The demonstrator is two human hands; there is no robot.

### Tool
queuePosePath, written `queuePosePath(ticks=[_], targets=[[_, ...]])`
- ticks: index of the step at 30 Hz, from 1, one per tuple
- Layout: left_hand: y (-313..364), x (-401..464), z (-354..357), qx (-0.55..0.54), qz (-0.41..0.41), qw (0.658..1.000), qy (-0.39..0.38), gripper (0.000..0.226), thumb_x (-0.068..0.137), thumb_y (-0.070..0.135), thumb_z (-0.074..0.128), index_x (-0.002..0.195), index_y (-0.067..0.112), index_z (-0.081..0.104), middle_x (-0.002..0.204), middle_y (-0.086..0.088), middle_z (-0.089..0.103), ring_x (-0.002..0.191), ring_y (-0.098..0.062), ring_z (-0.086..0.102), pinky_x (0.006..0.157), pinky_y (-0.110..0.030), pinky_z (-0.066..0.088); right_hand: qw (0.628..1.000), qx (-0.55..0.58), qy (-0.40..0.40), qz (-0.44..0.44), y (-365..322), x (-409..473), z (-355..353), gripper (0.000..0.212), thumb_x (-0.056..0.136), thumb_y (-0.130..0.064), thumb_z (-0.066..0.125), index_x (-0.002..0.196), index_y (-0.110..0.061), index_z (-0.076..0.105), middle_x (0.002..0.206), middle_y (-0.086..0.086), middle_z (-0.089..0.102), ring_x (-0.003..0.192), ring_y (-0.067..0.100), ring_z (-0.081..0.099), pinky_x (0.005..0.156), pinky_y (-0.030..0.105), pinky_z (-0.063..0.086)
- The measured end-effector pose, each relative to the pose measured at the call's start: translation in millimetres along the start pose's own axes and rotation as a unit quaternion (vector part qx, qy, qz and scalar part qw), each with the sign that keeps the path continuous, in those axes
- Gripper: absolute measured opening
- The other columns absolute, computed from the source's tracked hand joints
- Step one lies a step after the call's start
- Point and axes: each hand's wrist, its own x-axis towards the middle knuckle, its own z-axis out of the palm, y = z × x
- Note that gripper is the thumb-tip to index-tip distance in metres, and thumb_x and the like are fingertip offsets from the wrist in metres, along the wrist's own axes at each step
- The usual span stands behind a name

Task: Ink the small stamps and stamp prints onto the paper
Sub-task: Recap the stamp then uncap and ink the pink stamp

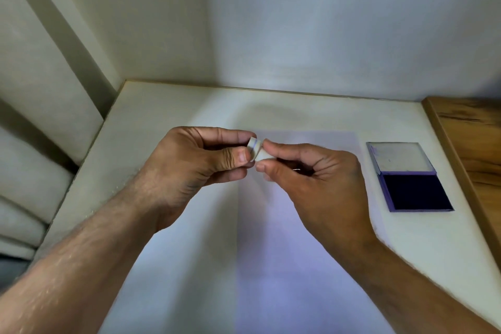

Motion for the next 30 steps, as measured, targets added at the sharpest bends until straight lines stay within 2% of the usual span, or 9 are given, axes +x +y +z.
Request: queuePosePath(ticks=[2,5,11,15,18,21,25,28,30], targets=[[0.1,-1.2,-1.8,0.004,0.009,1.000,0.002,0.036,0.062,0.014,0.076,0.098,0.007,0.076,0.097,-0.014,0.076,0.092,-0.025,0.074,0.074,-0.026,0.058,0.997,0.057,-0.027,0.042,-2.8,3.0,-1.2,0.024,0.075,-0.007,0.079,0.089,-0.026,0.078,0.085,-0.008,0.078,0.076,0.014,0.075,0.076,0.031,0.060],[0.6,-3.3,-4.0,0.017,0.024,1.000,0.001,0.031,0.061,0.012,0.076,0.092,0.011,0.078,0.093,-0.012,0.077,0.087,-0.022,0.075,0.071,-0.025,0.058,0.985,0.132,-0.064,0.093,-5.5,8.5,-2.7,0.022,0.076,0.004,0.074,0.090,-0.014,0.077,0.084,0.002,0.079,0.075,0.018,0.075,0.070,0.030,0.060],[6.3,-6.8,-6.8,0.053,0.048,0.997,0.032,0.029,0.063,0.016,0.076,0.092,0.015,0.076,0.087,-0.004,0.078,0.080,-0.015,0.074,0.072,-0.027,0.060,0.982,0.147,-0.049,0.105,-2.5,4.3,5.3,0.022,0.083,0.001,0.070,0.101,-0.010,0.075,0.091,0.006,0.077,0.075,0.016,0.073,0.071,0.029,0.060],[8.7,-4.6,-14.8,0.064,0.068,0.988,0.119,0.024,0.077,0.011,0.077,0.101,0.011,0.075,0.088,-0.015,0.077,0.070,-0.026,0.072,0.085,-0.046,0.058,0.998,-0.024,-0.027,0.053,8.9,-6.7,14.4,0.024,0.085,-0.010,0.072,0.104,-0.025,0.076,0.093,-0.007,0.076,0.076,0.012,0.072,0.080,0.032,0.059],[6.4,-2.1,-19.4,0.081,0.081,0.981,0.156,0.024,0.081,0.010,0.076,0.104,0.013,0.075,0.086,-0.011,0.077,0.081,-0.037,0.073,0.084,-0.042,0.059,0.979,-0.198,-0.041,-0.019,16.0,-11.8,26.5,0.026,0.086,-0.017,0.072,0.110,-0.028,0.074,0.093,-0.012,0.072,0.078,0.005,0.067,0.081,0.018,0.053],[6.0,0.1,-18.8,0.075,0.076,0.976,0.188,0.021,0.082,0.007,0.074,0.103,0.013,0.076,0.089,-0.013,0.077,0.086,-0.036,0.071,0.074,-0.035,0.061,0.939,-0.332,-0.075,-0.043,14.9,-8.9,41.5,0.029,0.087,-0.027,0.068,0.116,-0.027,0.069,0.096,-0.007,0.073,0.079,0.009,0.065,0.082,0.022,0.053],[8.2,5.0,-20.2,0.053,0.069,0.971,0.224,0.022,0.082,0.010,0.075,0.104,0.015,0.076,0.086,-0.006,0.077,0.085,-0.026,0.074,0.067,-0.033,0.060,0.922,-0.372,-0.082,-0.066,5.8,-1.4,59.8,0.020,0.088,-0.027,0.068,0.106,-0.021,0.072,0.096,-0.003,0.075,0.080,0.015,0.066,0.079,0.026,0.055],[8.7,8.2,-23.9,0.047,0.080,0.967,0.239,0.021,0.082,0.014,0.075,0.103,0.019,0.077,0.083,0.000,0.078,0.082,-0.019,0.075,0.067,-0.026,0.061,0.915,-0.387,-0.089,-0.076,4.0,5.6,69.9,0.020,0.088,-0.025,0.068,0.107,-0.020,0.073,0.097,0.000,0.075,0.083,0.018,0.068,0.081,0.027,0.055],[8.5,9.2,-25.1,0.043,0.081,0.966,0.242,0.020,0.082,0.015,0.075,0.102,0.021,0.077,0.082,0.001,0.078,0.082,-0.018,0.075,0.068,-0.028,0.062,0.915,-0.392,-0.075,-0.068,6.8,10.8,72.9,0.022,0.088,-0.022,0.068,0.109,-0.020,0.072,0.099,0.000,0.075,0.084,0.019,0.068,0.081,0.029,0.056]])
